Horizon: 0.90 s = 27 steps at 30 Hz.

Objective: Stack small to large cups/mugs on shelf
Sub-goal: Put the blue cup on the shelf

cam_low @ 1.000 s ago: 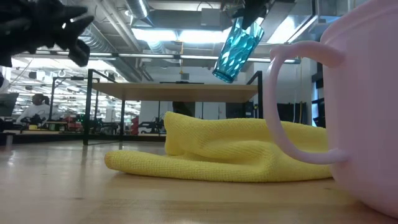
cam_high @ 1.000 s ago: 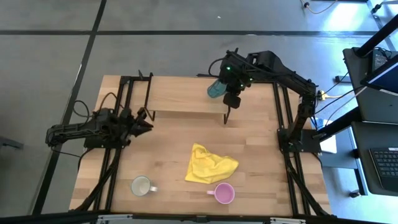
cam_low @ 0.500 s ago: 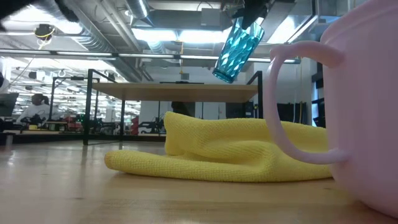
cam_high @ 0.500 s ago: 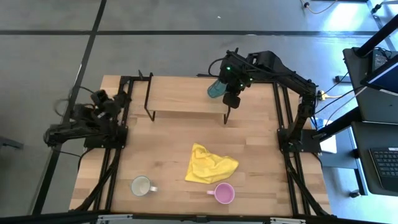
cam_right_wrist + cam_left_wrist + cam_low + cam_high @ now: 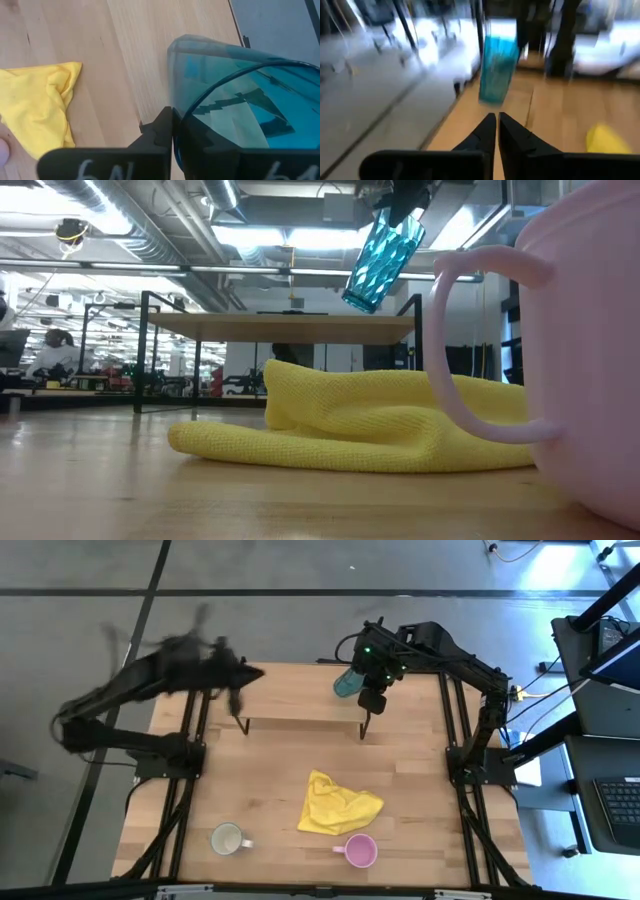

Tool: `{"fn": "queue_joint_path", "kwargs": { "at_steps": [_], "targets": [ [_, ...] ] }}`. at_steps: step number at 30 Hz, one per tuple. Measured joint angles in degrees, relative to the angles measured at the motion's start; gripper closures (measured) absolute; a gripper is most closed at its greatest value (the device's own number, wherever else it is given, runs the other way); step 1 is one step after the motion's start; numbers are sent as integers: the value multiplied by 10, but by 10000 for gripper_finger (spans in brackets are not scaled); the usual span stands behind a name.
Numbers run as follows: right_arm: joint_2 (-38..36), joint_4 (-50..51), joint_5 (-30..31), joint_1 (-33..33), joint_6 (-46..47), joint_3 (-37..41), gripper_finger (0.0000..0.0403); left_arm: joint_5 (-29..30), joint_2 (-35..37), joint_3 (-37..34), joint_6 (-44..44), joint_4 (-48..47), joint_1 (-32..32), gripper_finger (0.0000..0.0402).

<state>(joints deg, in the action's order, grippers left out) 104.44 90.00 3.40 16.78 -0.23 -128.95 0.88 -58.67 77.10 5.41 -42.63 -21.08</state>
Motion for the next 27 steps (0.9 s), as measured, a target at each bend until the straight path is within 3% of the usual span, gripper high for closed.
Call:
{"fn": "queue_joint_path", "kwargs": {
  "at_steps": [4,9,14,20,27],
  "targets": [
    [0,0,4,-6,-13,0,384,-112,-116,39,85,12,-68,400],
    [0,0,89,-49,-97,0,384,-181,-220,89,128,22,-123,400],
    [4,0,97,-71,-123,-1,384,-250,-277,135,138,26,-150,400],
    [28,-1,137,-83,-190,-1,384,-279,-345,152,118,21,-154,400],
    [48,-1,127,-83,-211,0,384,-304,-382,153,116,27,-156,400]
  ]
}}
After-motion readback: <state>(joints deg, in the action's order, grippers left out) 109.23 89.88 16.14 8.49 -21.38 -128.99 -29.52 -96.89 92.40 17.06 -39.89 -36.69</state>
